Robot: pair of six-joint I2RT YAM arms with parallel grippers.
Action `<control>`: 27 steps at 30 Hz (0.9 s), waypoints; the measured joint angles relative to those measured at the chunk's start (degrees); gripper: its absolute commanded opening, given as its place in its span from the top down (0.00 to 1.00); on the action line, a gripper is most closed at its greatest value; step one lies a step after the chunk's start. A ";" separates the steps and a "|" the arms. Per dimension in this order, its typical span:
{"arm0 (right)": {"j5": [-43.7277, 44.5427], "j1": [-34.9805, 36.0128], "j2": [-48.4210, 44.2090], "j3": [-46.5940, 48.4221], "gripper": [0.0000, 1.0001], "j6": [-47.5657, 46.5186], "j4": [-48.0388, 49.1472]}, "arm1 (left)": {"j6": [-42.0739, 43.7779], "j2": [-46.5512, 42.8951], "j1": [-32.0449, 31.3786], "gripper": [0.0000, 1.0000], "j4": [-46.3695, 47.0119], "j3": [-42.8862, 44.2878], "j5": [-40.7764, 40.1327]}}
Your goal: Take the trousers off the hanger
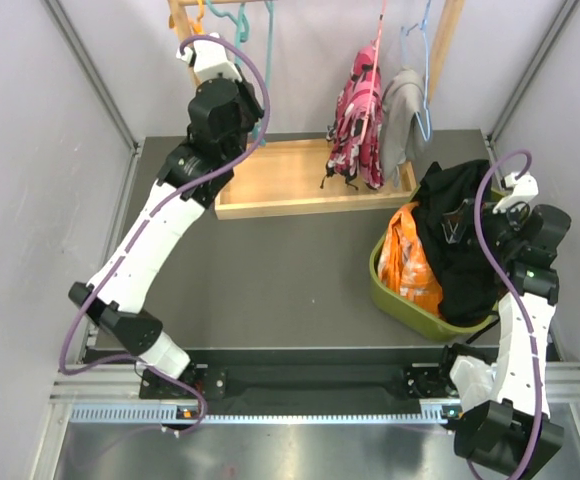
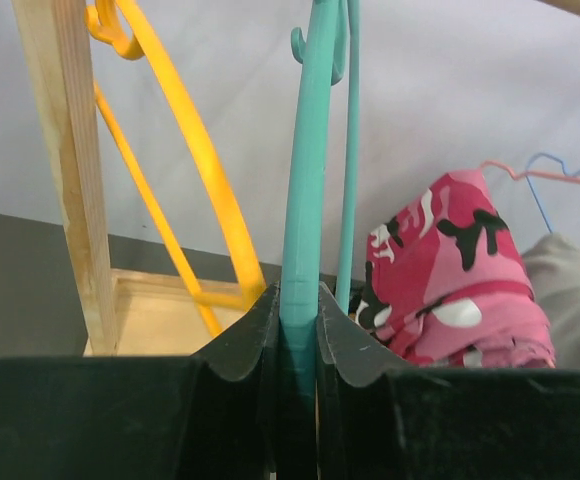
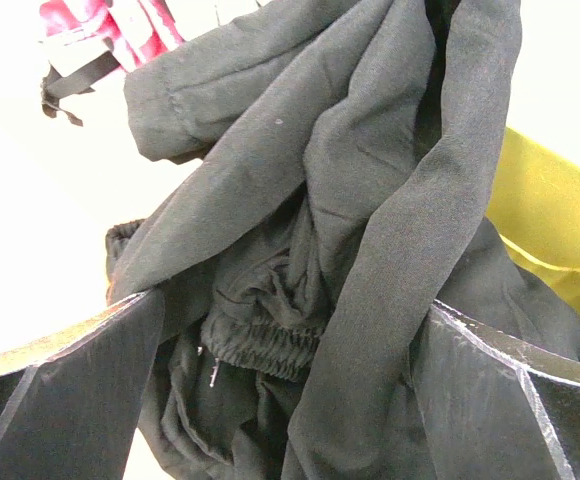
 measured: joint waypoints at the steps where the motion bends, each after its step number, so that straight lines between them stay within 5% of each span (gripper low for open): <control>1: -0.15 0.00 -0.15 0.00 0.00 0.04 0.00 | -0.52 1.01 0.76 1.00 -0.04 0.96 0.09; 11: -2.25 0.00 -0.68 0.00 0.00 0.09 0.02 | -4.15 9.94 7.06 1.00 -1.88 10.64 4.42; 22: -3.87 0.00 -1.53 0.00 0.00 0.09 0.00 | -5.31 9.79 8.15 1.00 -1.75 6.95 8.04; 26: -5.20 0.00 -1.51 0.02 0.00 -0.02 -0.02 | -5.18 8.70 8.55 0.73 -1.29 5.75 9.16; 27: -5.64 0.00 -1.53 0.02 0.00 -0.17 -0.04 | -5.01 8.44 8.66 0.58 -1.29 5.55 9.46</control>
